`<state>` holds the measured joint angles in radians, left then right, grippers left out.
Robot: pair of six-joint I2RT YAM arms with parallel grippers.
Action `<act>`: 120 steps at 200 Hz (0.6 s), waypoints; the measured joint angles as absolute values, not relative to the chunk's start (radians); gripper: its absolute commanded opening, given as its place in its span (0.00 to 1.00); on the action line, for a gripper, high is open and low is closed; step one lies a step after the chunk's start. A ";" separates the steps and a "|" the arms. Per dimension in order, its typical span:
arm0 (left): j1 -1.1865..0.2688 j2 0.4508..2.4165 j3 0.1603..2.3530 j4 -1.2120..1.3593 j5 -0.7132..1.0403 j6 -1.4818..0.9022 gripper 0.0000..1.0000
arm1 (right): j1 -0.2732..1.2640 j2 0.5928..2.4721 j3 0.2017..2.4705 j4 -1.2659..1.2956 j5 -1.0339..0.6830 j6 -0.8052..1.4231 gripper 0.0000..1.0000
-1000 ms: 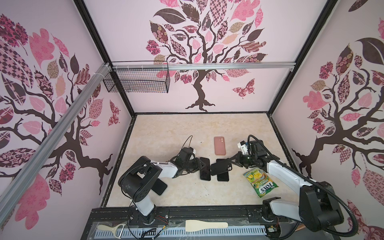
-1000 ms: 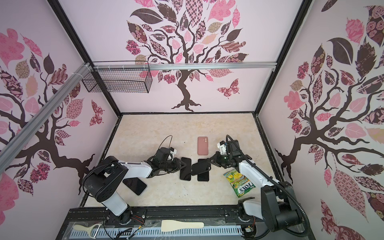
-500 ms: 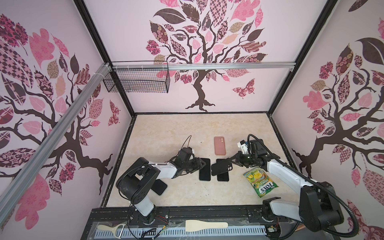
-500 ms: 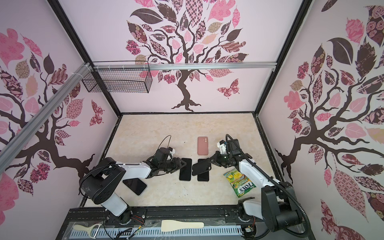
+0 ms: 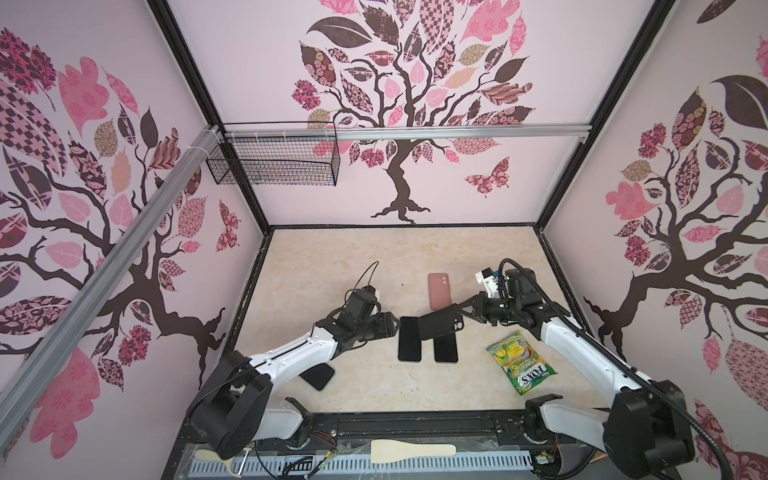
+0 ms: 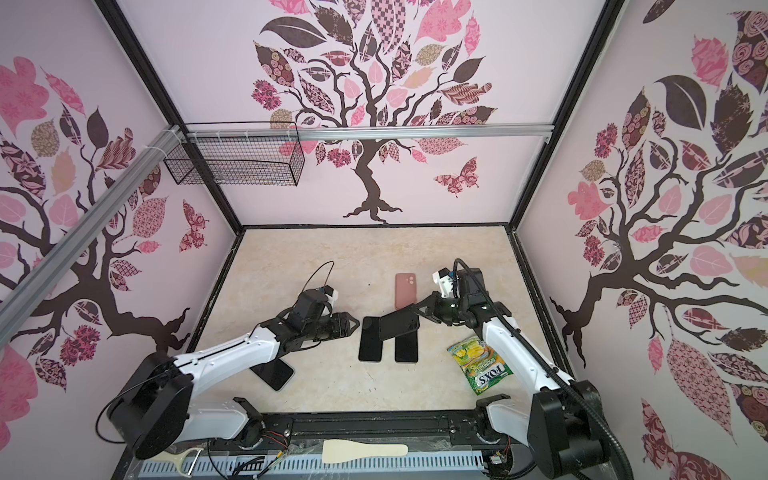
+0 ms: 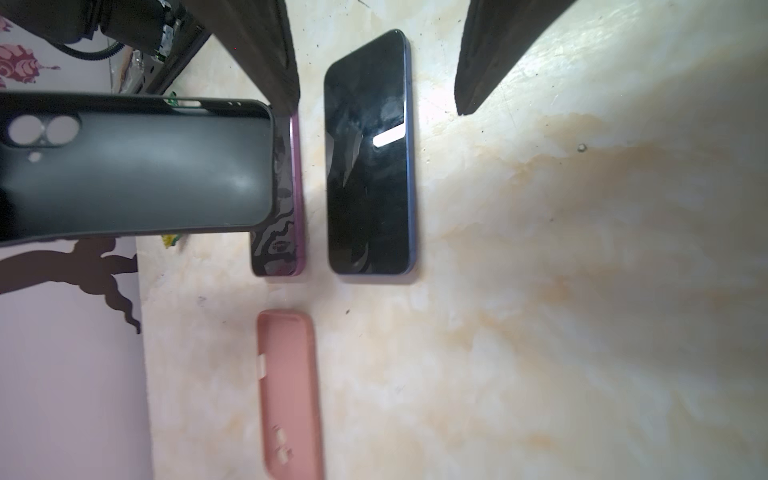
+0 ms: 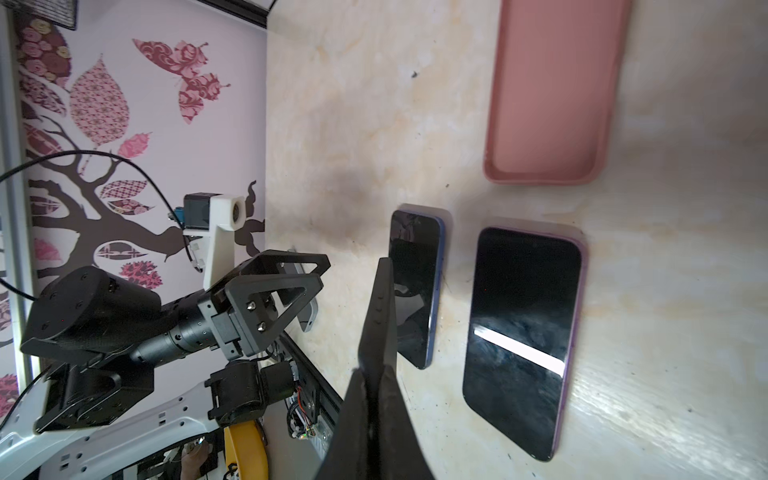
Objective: Take the phone out of the phone case
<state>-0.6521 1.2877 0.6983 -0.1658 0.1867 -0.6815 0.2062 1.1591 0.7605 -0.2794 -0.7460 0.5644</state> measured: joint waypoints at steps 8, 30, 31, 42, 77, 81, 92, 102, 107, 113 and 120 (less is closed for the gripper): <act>-0.672 1.237 0.723 -0.194 0.155 -0.637 0.61 | 0.207 1.147 0.778 -0.290 -0.755 0.562 0.00; -0.757 1.144 0.806 -0.252 0.081 -0.510 0.60 | 0.229 1.148 0.845 -0.352 -0.775 0.537 0.00; -0.759 1.142 0.809 -0.253 0.080 -0.506 0.60 | 0.230 1.148 0.848 -0.355 -0.775 0.536 0.00; -0.793 1.122 0.848 -0.270 0.068 -0.441 0.61 | 0.261 1.160 0.895 -0.408 -0.775 0.503 0.00; -0.808 1.137 0.890 -0.313 0.081 -0.296 0.63 | 0.362 1.208 1.010 -0.511 -0.782 0.427 0.00; -0.808 1.147 0.895 -0.324 0.087 -0.283 0.63 | 0.367 1.210 1.015 -0.519 -0.785 0.422 0.00; -0.814 1.169 0.900 -0.338 0.097 -0.252 0.63 | 0.370 1.215 1.024 -0.540 -0.791 0.411 0.00; -0.824 1.183 0.900 -0.349 0.109 -0.229 0.64 | 0.370 1.220 1.030 -0.561 -0.795 0.400 0.00; -0.828 1.186 0.900 -0.354 0.115 -0.220 0.63 | 0.370 1.223 1.031 -0.569 -0.797 0.395 0.00; -0.832 1.188 0.900 -0.356 0.123 -0.210 0.63 | 0.370 1.227 1.035 -0.583 -0.799 0.390 0.00; -0.836 1.188 0.900 -0.353 0.136 -0.203 0.63 | 0.370 1.234 1.041 -0.601 -0.802 0.382 0.00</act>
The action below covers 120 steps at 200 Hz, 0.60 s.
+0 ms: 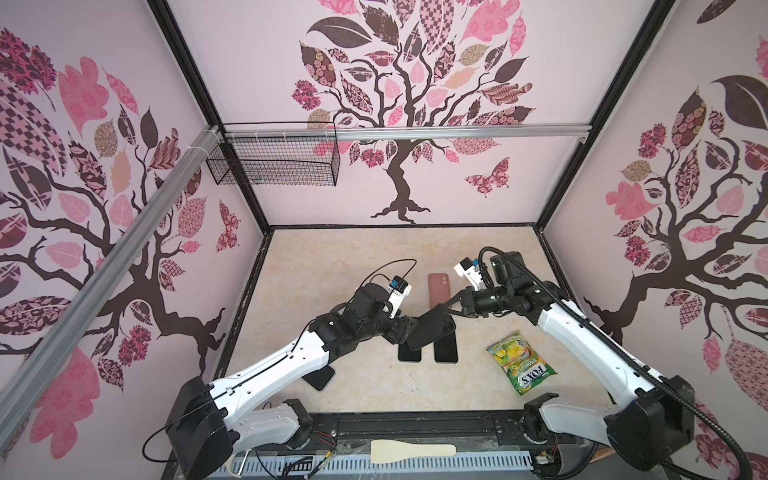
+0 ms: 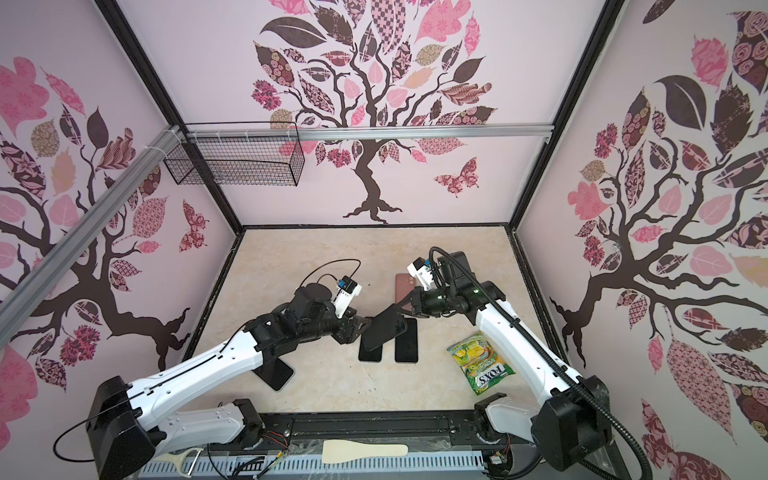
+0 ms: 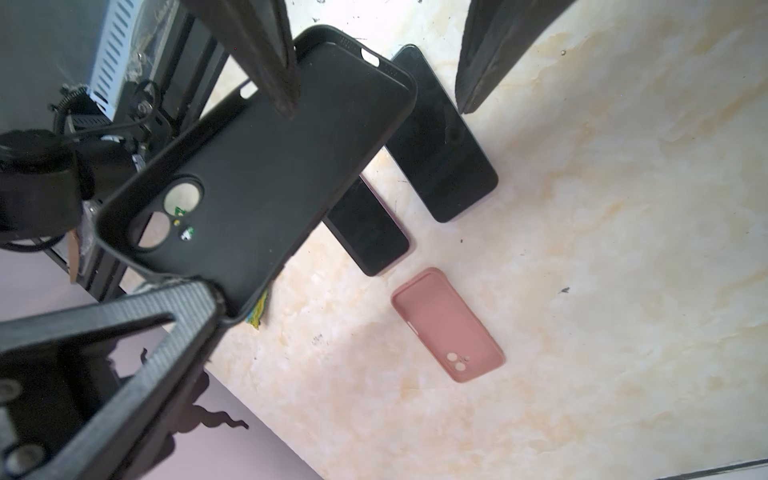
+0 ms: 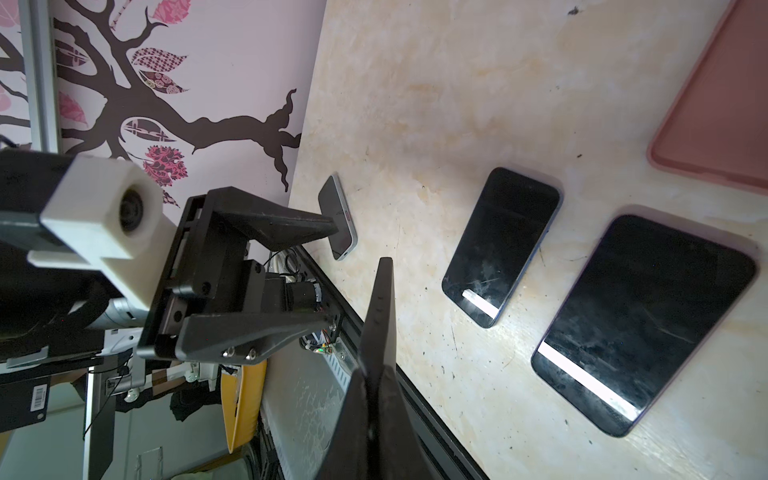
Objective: Take the phone out of the phone case
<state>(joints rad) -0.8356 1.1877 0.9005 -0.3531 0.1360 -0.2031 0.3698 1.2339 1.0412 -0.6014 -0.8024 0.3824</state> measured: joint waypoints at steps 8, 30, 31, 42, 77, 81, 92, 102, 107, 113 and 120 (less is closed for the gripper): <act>-0.837 1.188 0.900 -0.347 0.149 -0.196 0.62 | 0.370 1.240 1.047 -0.617 -0.806 0.374 0.00; -0.838 1.193 0.900 -0.331 0.187 -0.183 0.58 | 0.370 1.256 1.062 -0.657 -0.819 0.358 0.00; -0.838 1.193 0.900 -0.330 0.188 -0.182 0.58 | 0.370 1.256 1.062 -0.658 -0.819 0.358 0.00; -0.840 1.201 0.900 -0.319 0.209 -0.181 0.56 | 0.370 1.258 1.063 -0.670 -0.829 0.354 0.00; -0.852 1.247 0.900 -0.293 0.266 -0.174 0.48 | 0.370 1.258 1.063 -0.678 -0.863 0.354 0.00; -0.853 1.251 0.900 -0.292 0.272 -0.173 0.46 | 0.370 1.258 1.063 -0.678 -0.865 0.354 0.00; -0.854 1.258 0.900 -0.289 0.282 -0.171 0.43 | 0.370 1.258 1.063 -0.678 -0.871 0.354 0.00; -0.855 1.258 0.900 -0.287 0.290 -0.171 0.39 | 0.371 1.258 1.063 -0.678 -0.875 0.354 0.00; -0.855 1.258 0.900 -0.284 0.294 -0.169 0.37 | 0.371 1.258 1.063 -0.678 -0.877 0.354 0.00; -0.855 1.258 0.900 -0.279 0.297 -0.170 0.34 | 0.371 1.258 1.063 -0.678 -0.879 0.354 0.00; -0.857 1.258 0.900 -0.276 0.301 -0.169 0.31 | 0.372 1.258 1.063 -0.678 -0.881 0.354 0.00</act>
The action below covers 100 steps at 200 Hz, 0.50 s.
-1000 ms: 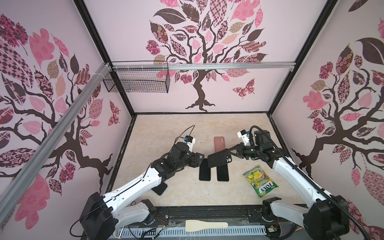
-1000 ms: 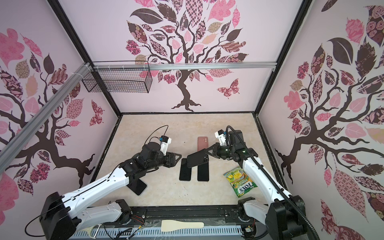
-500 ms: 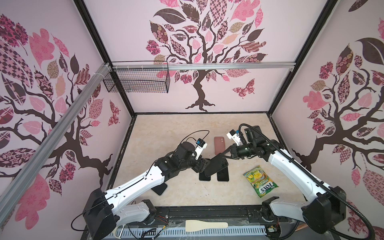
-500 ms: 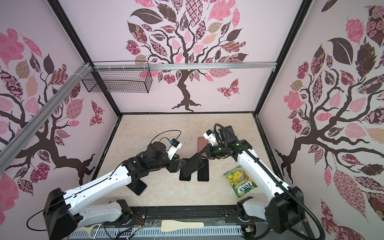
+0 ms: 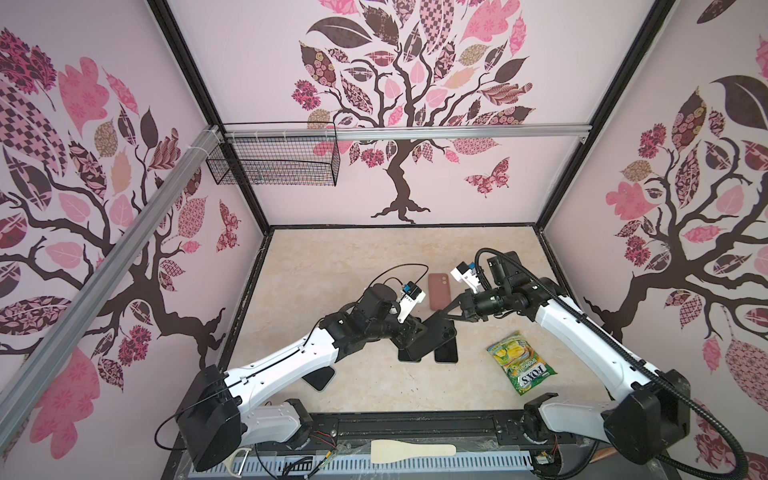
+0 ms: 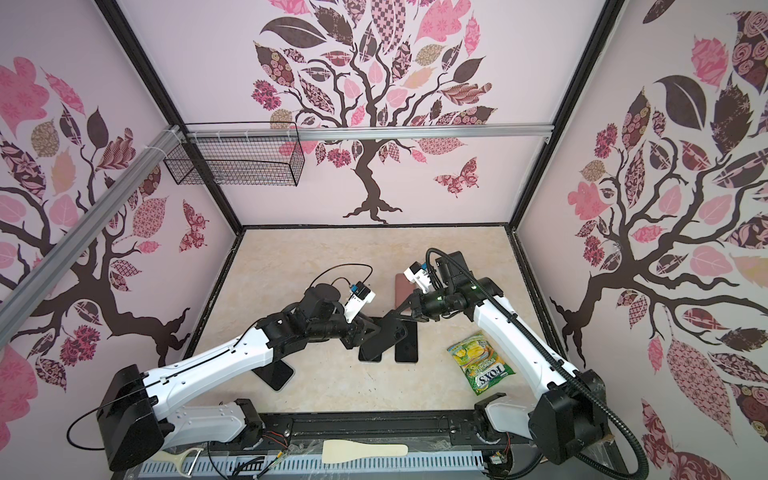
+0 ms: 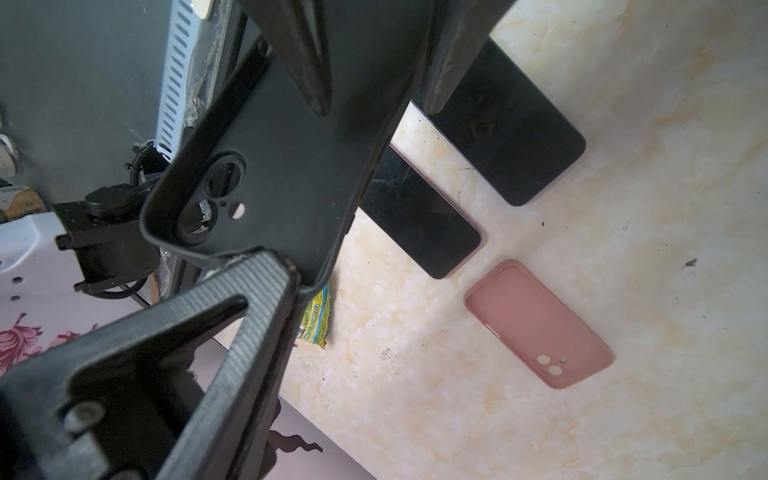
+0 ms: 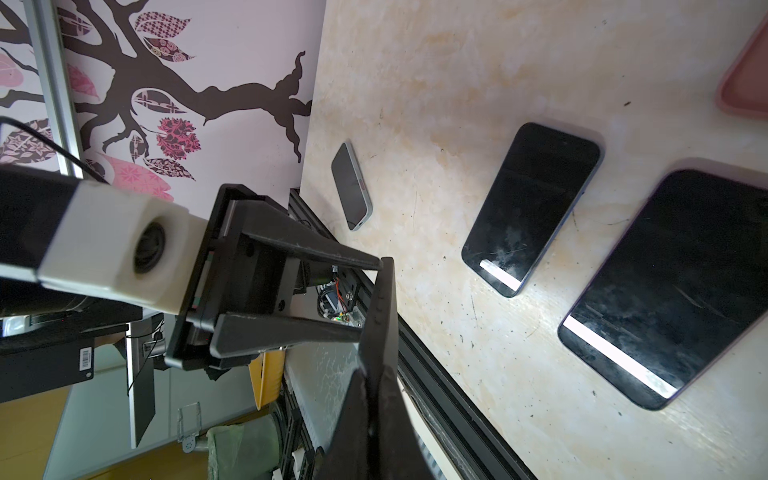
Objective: Take the phone out of the phone case
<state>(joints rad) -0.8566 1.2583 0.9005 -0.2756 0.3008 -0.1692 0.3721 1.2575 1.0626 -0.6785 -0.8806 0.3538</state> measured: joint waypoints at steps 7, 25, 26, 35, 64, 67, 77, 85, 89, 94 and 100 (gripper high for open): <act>-0.859 1.258 0.900 -0.273 0.302 -0.168 0.29 | 0.372 1.258 1.063 -0.679 -0.883 0.354 0.00; -0.860 1.258 0.900 -0.269 0.302 -0.171 0.23 | 0.373 1.258 1.063 -0.683 -0.888 0.354 0.00; -0.860 1.258 0.900 -0.269 0.302 -0.169 0.23 | 0.373 1.258 1.063 -0.684 -0.888 0.354 0.00; -0.860 1.259 0.900 -0.266 0.306 -0.168 0.21 | 0.373 1.258 1.063 -0.687 -0.891 0.354 0.00; -0.864 1.269 0.900 -0.256 0.315 -0.168 0.15 | 0.376 1.258 1.063 -0.698 -0.896 0.354 0.00; -0.864 1.271 0.900 -0.255 0.315 -0.167 0.14 | 0.376 1.258 1.063 -0.699 -0.896 0.354 0.00; -0.864 1.274 0.900 -0.256 0.316 -0.169 0.12 | 0.377 1.258 1.063 -0.702 -0.896 0.354 0.00; -0.864 1.276 0.900 -0.256 0.316 -0.167 0.09 | 0.377 1.258 1.063 -0.704 -0.896 0.354 0.00; -0.864 1.276 0.900 -0.256 0.316 -0.166 0.08 | 0.377 1.258 1.063 -0.705 -0.896 0.355 0.00; -0.864 1.277 0.900 -0.255 0.316 -0.162 0.05 | 0.377 1.258 1.063 -0.706 -0.896 0.355 0.00; -0.865 1.278 0.900 -0.256 0.315 -0.161 0.03 | 0.377 1.258 1.063 -0.709 -0.895 0.355 0.00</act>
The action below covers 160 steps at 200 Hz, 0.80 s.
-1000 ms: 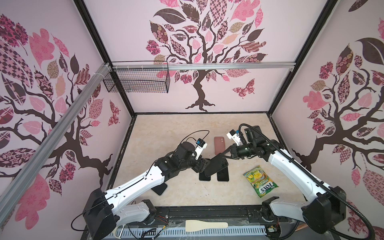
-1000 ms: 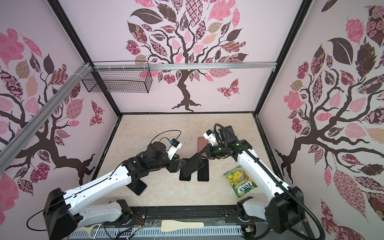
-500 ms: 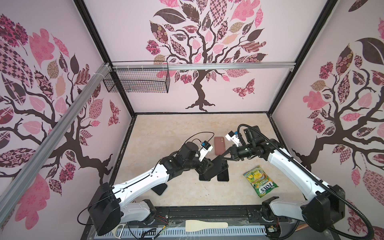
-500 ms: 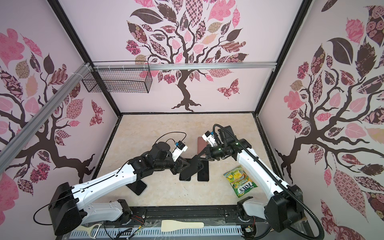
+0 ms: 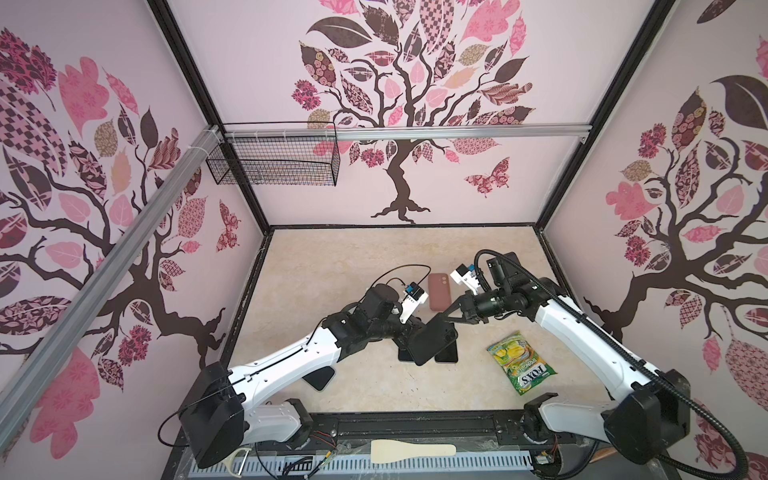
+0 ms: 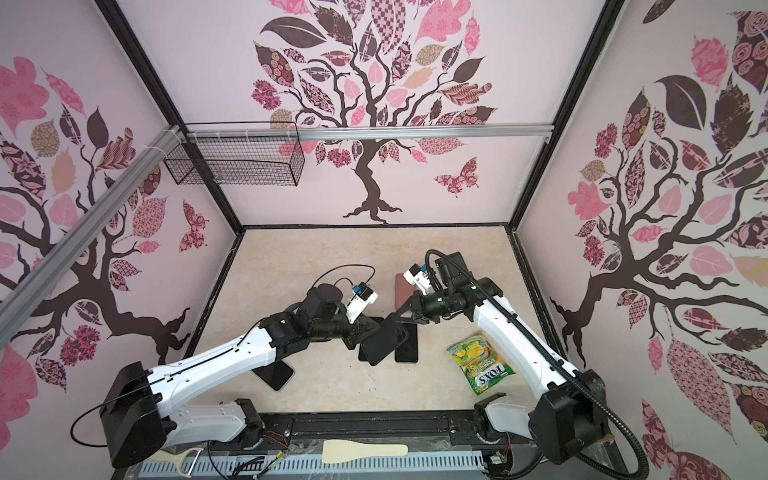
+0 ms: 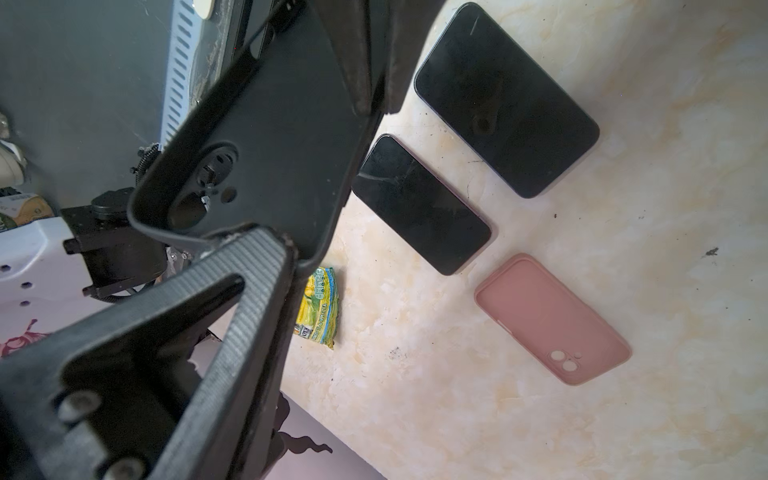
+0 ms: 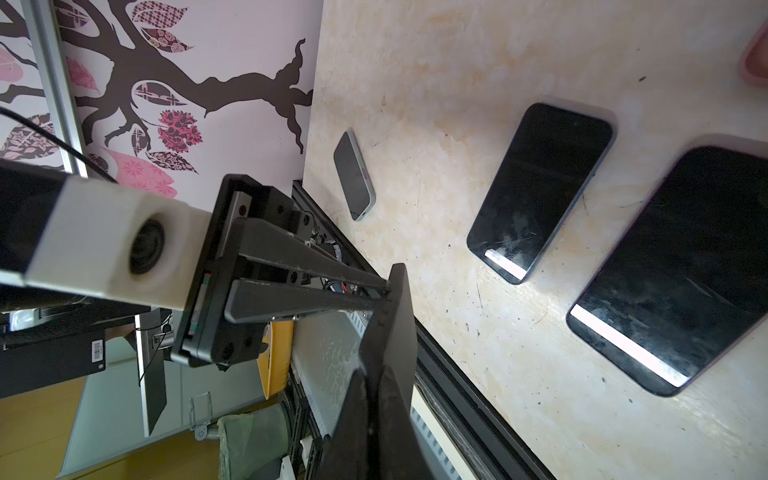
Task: Take the phone out of the phone case
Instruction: 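Carry the black case with the left gripper and lay it beside the pink case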
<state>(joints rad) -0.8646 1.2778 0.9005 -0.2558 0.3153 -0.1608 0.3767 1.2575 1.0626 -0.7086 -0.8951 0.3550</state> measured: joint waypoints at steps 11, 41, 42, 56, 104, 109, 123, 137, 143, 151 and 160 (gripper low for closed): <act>-0.865 1.279 0.900 -0.256 0.309 -0.161 0.00 | 0.377 1.258 1.063 -0.710 -0.894 0.356 0.01; -0.870 1.280 0.900 -0.262 0.280 -0.169 0.00 | 0.377 1.256 1.061 -0.675 -0.855 0.364 0.40; -0.871 1.280 0.900 -0.262 0.278 -0.170 0.00 | 0.377 1.256 1.061 -0.675 -0.854 0.367 0.41; -0.877 1.285 0.902 -0.269 0.248 -0.184 0.00 | 0.377 1.249 1.058 -0.646 -0.816 0.382 0.49; -0.877 1.327 0.922 -0.302 0.121 -0.242 0.00 | 0.377 1.176 1.010 -0.535 -0.622 0.413 0.67; -0.876 1.332 0.928 -0.306 0.108 -0.249 0.00 | 0.377 1.169 1.004 -0.527 -0.599 0.415 0.68; -0.868 1.353 0.946 -0.324 0.075 -0.270 0.00 | 0.377 1.150 0.989 -0.501 -0.533 0.424 0.72; -0.845 1.383 0.972 -0.344 0.049 -0.294 0.00 | 0.377 1.139 0.972 -0.473 -0.469 0.432 0.75; -0.833 1.396 0.983 -0.352 0.043 -0.303 0.00 | 0.377 1.135 0.962 -0.463 -0.440 0.436 0.76; -0.812 1.416 0.999 -0.363 0.034 -0.318 0.00 | 0.377 1.132 0.946 -0.450 -0.404 0.447 0.79; -0.790 1.438 1.018 -0.381 0.024 -0.332 0.00 | 0.377 1.132 0.930 -0.440 -0.364 0.454 0.82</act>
<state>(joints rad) -0.7898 1.4380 1.0180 -0.3805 0.0238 -0.3321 0.3767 1.1320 0.9302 -0.4404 -0.3637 0.4538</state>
